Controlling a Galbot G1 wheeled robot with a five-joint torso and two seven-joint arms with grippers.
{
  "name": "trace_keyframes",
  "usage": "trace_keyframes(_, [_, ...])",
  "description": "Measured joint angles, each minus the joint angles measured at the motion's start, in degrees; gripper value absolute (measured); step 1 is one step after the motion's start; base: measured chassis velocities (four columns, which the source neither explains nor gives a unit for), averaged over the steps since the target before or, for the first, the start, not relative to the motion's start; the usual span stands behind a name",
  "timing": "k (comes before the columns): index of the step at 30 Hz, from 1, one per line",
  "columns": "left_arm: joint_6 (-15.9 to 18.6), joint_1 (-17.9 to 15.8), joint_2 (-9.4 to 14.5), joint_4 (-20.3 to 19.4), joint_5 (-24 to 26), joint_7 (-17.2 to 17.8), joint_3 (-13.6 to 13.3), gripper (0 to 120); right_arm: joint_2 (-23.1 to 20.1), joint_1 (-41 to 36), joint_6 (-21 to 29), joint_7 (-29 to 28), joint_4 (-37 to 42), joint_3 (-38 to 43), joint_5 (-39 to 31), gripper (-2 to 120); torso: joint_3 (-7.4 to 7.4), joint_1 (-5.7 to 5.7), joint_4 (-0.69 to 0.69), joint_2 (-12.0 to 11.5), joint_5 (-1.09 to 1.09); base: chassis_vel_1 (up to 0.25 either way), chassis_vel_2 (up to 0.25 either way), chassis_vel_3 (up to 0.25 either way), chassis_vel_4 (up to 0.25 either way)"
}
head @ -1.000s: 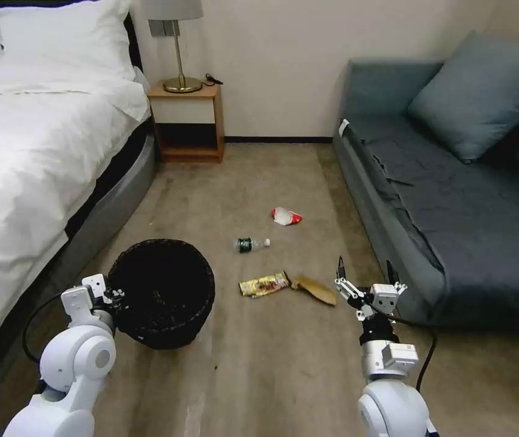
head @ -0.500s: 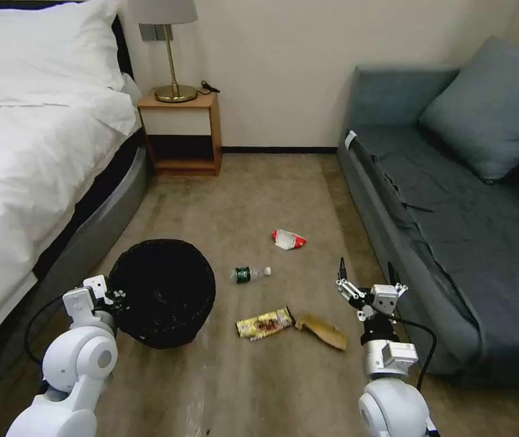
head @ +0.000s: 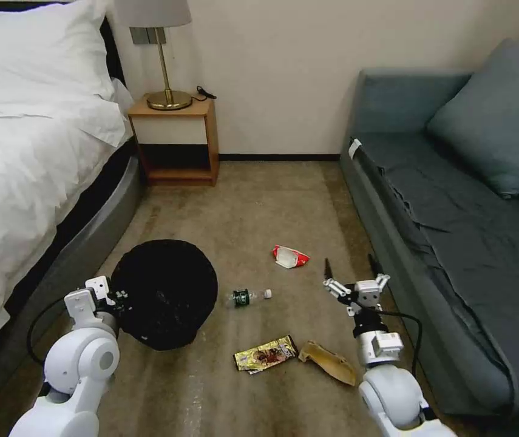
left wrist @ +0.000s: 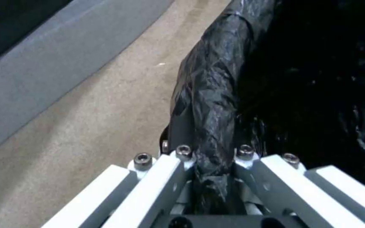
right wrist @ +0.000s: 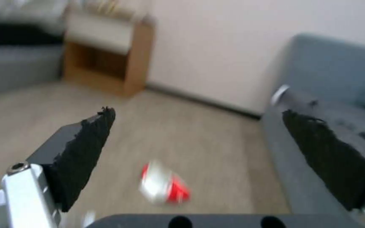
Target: Pick up the trash bin, then pick up the garbage on the floor and place it into the trash bin.
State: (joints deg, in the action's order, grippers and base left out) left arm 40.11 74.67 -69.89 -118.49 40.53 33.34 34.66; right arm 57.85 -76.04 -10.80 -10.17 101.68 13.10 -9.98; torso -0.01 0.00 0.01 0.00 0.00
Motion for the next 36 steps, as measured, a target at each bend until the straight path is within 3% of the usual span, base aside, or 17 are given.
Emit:
trace_keyframes(1, [-0.2,-0.2,0.0,0.3,-0.3,-0.7,-0.3,3,-3.1,0.8,0.3,1.1,-2.2,-1.9,-2.0,100,0.0,0.0,-0.02,0.0,-0.01,0.0,0.0,0.0,0.0])
trace_keyframes(2, [-0.2,-0.2,0.0,0.3,-0.3,-0.7,-0.3,3,-3.1,0.8,0.3,1.1,-2.2,-1.9,-2.0,100,0.0,0.0,-0.02,0.0,-0.01,0.0,0.0,0.0,0.0])
trace_keyframes(5, [-1.1,-0.5,-0.3,1.3,-1.2,-2.2,-0.3,3,-8.9,2.6,1.3,3.0,-8.6,-7.3,-7.0,100,0.01,0.01,-0.02,0.0,0.03,0.0,0.0,0.0,0.0])
trace_keyframes(9, [-1.9,-0.5,-0.6,2.6,-2.4,-3.4,-0.5,3,-9.9,3.0,0.8,2.3,-12.0,-7.8,-7.0,100,0.01,0.0,-0.03,0.0,0.02,0.0,0.0,0.0,0.0])
trace_keyframes(17, [-2.3,-0.4,-0.6,3.1,-2.8,-4.1,-0.7,3,-11.4,2.1,3.4,1.7,-10.0,-7.8,-9.3,100,0.0,0.0,-0.02,0.0,-0.01,0.0,0.0,0.0,0.0])
trace_keyframes(23, [-2.6,0.2,-1.8,2.3,-3.1,-4.6,-0.9,3,-17.4,5.8,4.1,4.3,-10.8,-17.1,-16.1,100,0.01,0.0,-0.02,0.0,0.01,0.0,0.0,0.0,0.0])
trace_keyframes(27, [-2.7,0.7,-2.3,1.8,-3.3,-4.7,-0.9,3,-19.4,9.9,2.2,4.1,-13.5,-21.7,-13.2,100,0.01,0.0,-0.01,0.0,0.01,0.0,0.0,0.0,0.0])
trace_keyframes(31, [-2.8,1.0,-2.6,1.5,-3.3,-4.8,-0.9,3,-19.2,14.0,3.4,-2.7,-10.9,-23.4,-18.7,100,0.01,0.0,-0.02,0.0,-0.02,0.0,0.0,0.0,0.0])
trace_keyframes(35, [-3.1,1.2,-2.5,1.4,-3.2,-4.9,-1.0,3,-14.2,17.8,4.4,-15.4,-5.1,-19.2,-24.6,100,0.01,0.0,0.02,0.0,0.0,0.0,0.0,0.0,0.0])
trace_keyframes(36, [-3.1,1.2,-2.5,1.4,-3.2,-4.9,-1.0,3,-14.2,17.8,4.4,-15.4,-5.1,-19.2,-24.6,100,0.01,0.0,0.02,0.0,0.0,0.0,0.0,0.0,0.0])
